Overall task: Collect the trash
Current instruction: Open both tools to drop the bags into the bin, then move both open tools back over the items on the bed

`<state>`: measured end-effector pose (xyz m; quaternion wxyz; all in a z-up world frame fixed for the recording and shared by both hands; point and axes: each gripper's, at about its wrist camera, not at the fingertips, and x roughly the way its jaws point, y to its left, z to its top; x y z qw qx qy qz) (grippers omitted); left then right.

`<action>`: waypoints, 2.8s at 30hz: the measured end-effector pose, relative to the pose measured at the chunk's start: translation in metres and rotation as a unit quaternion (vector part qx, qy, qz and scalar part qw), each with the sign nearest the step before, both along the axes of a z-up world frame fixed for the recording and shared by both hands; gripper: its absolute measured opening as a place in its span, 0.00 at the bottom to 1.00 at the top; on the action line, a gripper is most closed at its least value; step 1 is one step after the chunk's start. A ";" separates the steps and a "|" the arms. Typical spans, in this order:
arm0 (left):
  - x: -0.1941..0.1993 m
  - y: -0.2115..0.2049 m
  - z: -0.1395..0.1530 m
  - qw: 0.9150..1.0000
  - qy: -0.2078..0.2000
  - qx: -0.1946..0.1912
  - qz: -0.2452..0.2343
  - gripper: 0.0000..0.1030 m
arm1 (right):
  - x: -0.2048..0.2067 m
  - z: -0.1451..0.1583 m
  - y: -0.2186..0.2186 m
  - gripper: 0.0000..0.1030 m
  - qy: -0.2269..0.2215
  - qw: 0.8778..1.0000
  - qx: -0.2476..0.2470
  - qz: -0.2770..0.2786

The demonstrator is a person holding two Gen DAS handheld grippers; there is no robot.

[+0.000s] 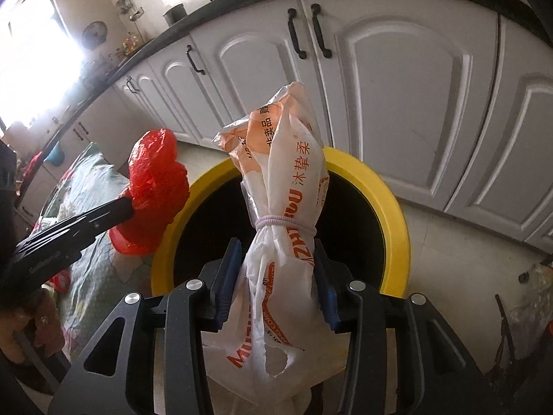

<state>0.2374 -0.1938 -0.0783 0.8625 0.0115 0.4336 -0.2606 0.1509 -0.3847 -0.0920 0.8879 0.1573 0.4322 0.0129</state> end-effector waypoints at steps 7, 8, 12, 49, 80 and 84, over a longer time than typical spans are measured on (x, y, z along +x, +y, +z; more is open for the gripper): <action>0.001 0.003 0.005 1.000 -0.003 -0.011 0.013 0.57 | -0.003 0.001 -0.006 0.56 -0.002 1.000 -0.014 -0.015; 0.000 0.005 0.006 1.000 -0.003 -0.011 0.016 0.58 | -0.005 0.004 -0.006 0.58 -0.007 1.000 -0.019 -0.021; -0.005 0.020 0.012 0.999 -0.014 -0.020 0.038 0.82 | -0.010 0.012 -0.008 0.65 -0.025 0.999 -0.032 -0.036; -0.086 0.179 0.086 0.967 -0.143 -0.047 0.207 0.89 | -0.041 0.091 0.117 0.75 -0.178 0.976 -0.045 0.115; -0.104 0.349 0.060 0.921 -0.120 -0.016 0.371 0.89 | -0.063 0.058 0.326 0.81 -0.114 0.913 -0.055 0.388; -0.099 0.369 0.044 0.920 -0.094 -0.007 0.381 0.89 | -0.058 0.046 0.345 0.81 -0.101 0.905 -0.079 0.405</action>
